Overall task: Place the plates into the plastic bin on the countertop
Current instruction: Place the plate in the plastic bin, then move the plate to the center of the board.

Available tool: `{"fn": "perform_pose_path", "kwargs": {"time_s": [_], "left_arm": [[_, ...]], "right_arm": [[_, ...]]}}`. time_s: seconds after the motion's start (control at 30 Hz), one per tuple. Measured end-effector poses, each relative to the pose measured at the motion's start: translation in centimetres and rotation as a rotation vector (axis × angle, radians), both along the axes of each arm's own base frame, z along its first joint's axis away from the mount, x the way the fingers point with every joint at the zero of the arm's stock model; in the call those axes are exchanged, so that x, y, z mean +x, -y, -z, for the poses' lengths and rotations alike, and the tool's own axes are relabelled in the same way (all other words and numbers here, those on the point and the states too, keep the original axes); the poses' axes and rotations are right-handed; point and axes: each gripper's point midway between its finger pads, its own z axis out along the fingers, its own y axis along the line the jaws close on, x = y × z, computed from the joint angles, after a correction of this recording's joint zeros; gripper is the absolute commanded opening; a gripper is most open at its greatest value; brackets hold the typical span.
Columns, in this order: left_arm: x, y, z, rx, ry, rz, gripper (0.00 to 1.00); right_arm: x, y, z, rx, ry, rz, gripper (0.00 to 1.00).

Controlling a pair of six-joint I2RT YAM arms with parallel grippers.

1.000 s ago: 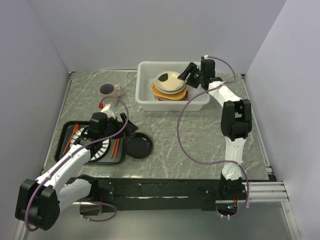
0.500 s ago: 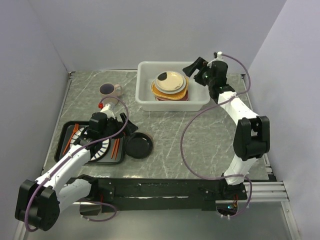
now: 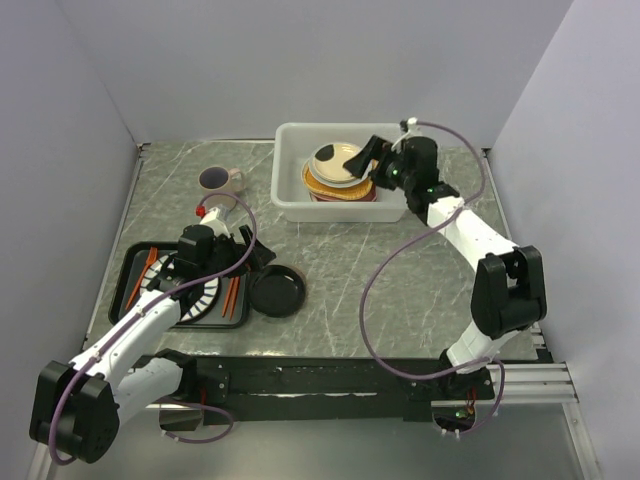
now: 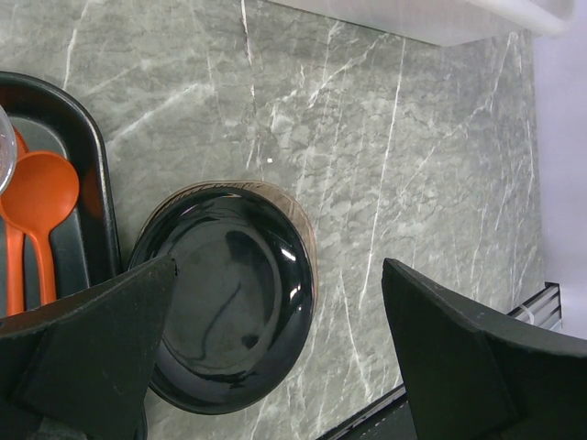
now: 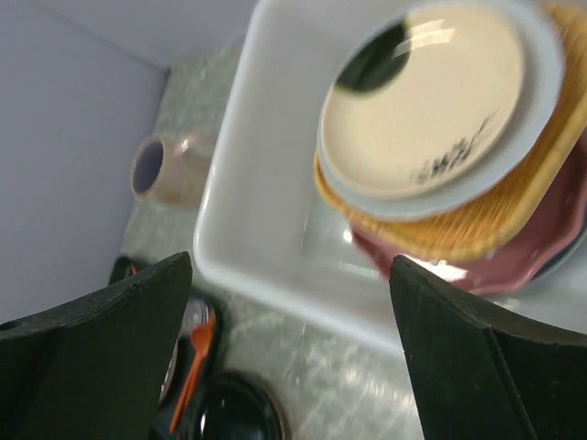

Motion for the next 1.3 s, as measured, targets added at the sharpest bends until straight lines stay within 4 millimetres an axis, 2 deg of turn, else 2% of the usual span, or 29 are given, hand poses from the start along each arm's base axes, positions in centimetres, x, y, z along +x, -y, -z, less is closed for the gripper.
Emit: {"fn": "perform_pose_path", "kwargs": {"time_s": [0.27,0.57,0.67,0.9,1.03,1.3], "left_arm": [[0.0,0.0,-0.1,-0.002,0.003,0.0,0.99],[0.0,0.0,-0.2,-0.004,0.004,-0.001,0.99],[0.0,0.0,-0.2,-0.004,0.004,-0.001,0.99],[0.0,0.0,-0.2,-0.004,0.004,-0.001,0.99],[0.0,0.0,-0.2,-0.004,0.006,-0.001,0.99],[0.0,0.0,-0.2,-0.005,0.006,-0.001,0.99]], "right_arm": [[-5.8,-3.8,3.2,-0.04,-0.078,-0.106,0.96],[-10.1,-8.5,5.1,-0.086,-0.114,-0.226,0.95],[-11.2,-9.5,5.7,-0.099,-0.122,-0.256,0.94],[-14.3,-9.9,9.7,-0.157,-0.206,-0.296,0.92],[-15.8,-9.8,11.7,-0.19,-0.248,-0.307,0.87],[-18.5,-10.6,14.1,-0.226,-0.297,-0.359,0.77]]}}
